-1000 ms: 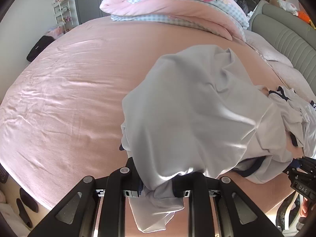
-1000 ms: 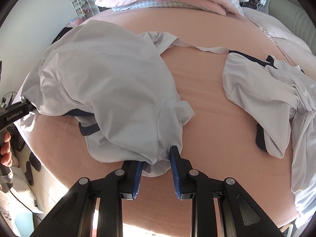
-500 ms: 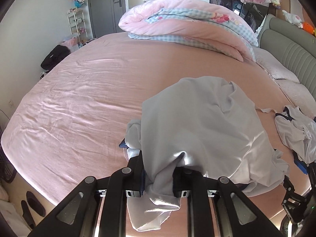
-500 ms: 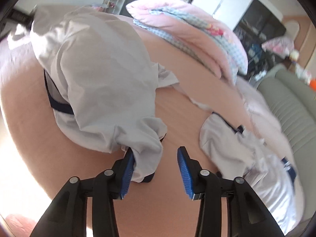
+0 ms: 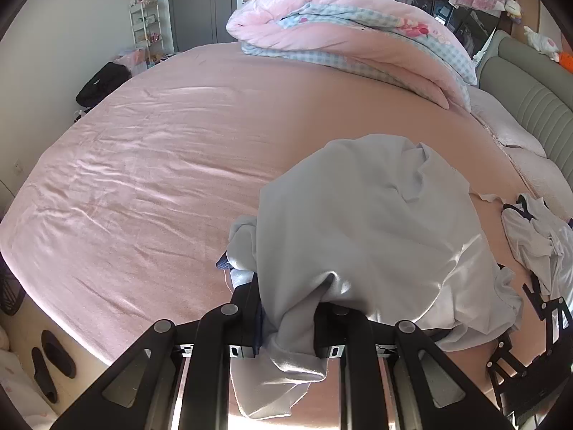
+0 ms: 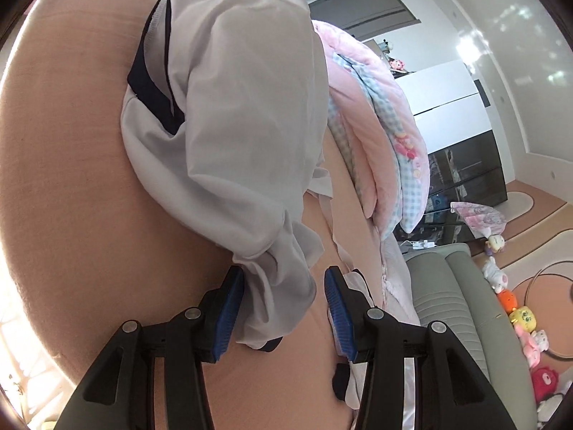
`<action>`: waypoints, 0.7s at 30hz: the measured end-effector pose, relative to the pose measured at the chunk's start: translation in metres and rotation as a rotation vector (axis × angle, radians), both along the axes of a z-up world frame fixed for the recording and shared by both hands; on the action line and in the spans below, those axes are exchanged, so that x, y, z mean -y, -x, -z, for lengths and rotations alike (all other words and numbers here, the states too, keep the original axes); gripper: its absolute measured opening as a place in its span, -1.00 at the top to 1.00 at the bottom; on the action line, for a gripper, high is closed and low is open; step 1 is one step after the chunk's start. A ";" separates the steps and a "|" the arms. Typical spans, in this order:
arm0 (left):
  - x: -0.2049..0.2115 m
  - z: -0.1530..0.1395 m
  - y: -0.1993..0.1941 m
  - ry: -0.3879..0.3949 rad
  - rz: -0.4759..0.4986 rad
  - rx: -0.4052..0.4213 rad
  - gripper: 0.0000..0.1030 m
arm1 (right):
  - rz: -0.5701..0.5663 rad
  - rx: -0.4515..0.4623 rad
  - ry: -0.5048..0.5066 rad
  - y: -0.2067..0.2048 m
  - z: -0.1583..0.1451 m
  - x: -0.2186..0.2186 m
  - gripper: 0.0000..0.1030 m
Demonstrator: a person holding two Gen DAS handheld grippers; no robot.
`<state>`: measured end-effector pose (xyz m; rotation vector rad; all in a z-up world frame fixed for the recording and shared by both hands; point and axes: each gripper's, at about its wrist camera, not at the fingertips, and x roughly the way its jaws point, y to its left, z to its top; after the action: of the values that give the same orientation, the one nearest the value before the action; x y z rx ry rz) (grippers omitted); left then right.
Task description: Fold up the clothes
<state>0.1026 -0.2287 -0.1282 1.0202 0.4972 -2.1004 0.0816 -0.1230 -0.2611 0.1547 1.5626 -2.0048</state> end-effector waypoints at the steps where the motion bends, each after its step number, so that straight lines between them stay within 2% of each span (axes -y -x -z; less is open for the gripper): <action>1: 0.000 0.001 -0.001 0.003 0.001 0.010 0.70 | 0.003 -0.011 0.000 0.003 0.000 0.003 0.11; 6: -0.004 0.011 0.000 -0.003 0.003 0.049 0.70 | 0.007 -0.043 -0.012 0.013 0.005 0.013 0.11; 12: -0.005 0.022 0.004 -0.013 0.001 0.082 0.70 | -0.027 -0.105 -0.039 0.008 0.010 0.015 0.11; 18: -0.013 0.011 0.000 0.019 0.004 0.088 0.70 | -0.055 -0.144 -0.050 0.007 0.013 0.017 0.11; 21: -0.022 -0.006 -0.002 0.059 0.029 0.074 0.70 | -0.053 -0.136 -0.043 0.008 0.013 0.017 0.11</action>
<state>0.1043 -0.2062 -0.1225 1.0725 0.3843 -2.0822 0.0737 -0.1395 -0.2742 -0.0071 1.6769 -1.9771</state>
